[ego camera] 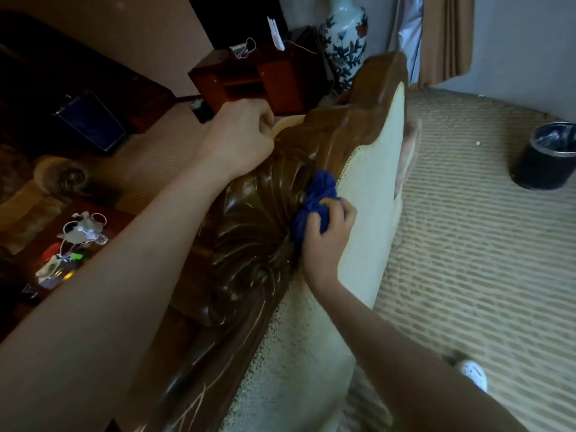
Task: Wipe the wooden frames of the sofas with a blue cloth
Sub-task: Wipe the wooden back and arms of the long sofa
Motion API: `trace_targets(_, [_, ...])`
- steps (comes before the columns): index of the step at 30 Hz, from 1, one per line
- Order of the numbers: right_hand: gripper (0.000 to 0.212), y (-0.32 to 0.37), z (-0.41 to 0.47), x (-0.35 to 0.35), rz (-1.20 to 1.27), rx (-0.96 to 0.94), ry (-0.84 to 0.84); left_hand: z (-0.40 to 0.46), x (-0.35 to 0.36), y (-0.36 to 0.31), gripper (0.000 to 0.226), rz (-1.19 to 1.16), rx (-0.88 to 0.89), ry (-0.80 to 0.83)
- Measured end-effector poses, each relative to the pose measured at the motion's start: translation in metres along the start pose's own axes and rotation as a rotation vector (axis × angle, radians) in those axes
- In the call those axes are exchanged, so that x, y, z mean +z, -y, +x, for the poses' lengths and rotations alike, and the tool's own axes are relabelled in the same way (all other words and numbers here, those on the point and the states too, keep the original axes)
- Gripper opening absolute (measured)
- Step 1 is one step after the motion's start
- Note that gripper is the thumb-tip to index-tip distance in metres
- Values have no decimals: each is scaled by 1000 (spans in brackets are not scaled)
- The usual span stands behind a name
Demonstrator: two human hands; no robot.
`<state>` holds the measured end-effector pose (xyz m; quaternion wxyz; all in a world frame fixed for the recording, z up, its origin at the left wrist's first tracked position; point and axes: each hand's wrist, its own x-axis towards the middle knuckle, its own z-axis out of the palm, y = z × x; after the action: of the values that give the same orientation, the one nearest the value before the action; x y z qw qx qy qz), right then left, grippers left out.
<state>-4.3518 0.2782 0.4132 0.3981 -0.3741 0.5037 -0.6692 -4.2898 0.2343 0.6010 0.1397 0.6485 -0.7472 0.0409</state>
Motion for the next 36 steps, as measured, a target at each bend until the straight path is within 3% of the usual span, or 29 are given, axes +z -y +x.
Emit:
trace_targets(5, [14, 28, -106, -5, 81, -91, 125, -4, 0, 0, 30, -13, 15, -20])
trace_targets(9, [28, 26, -47, 2, 40, -82, 70, -7, 0, 0, 30, -44, 1, -37])
trace_targets(15, [24, 12, 49, 11, -78, 59, -52, -3, -2, 0, 28, -24, -27, -14])
trace_targets(19, [33, 1, -15, 3, -88, 19, 9, 0, -2, 0, 29, -2, -22, -9])
trace_targets(24, [8, 0, -114, -15, -156, -67, 193, -4, -1, -2, 27, -1, -46, -46])
trace_targets(27, [13, -4, -85, -17, -172, -76, 204, -6, -1, -3, 27, -11, -68, -34])
trace_targets(32, [22, -3, 44, -5, -322, 221, 42, -6, -4, -6, 26, -19, -123, -12])
trace_targets(36, [26, 0, 8, -8, -321, 133, 94, -3, -3, -7, 26, 1, -133, -13])
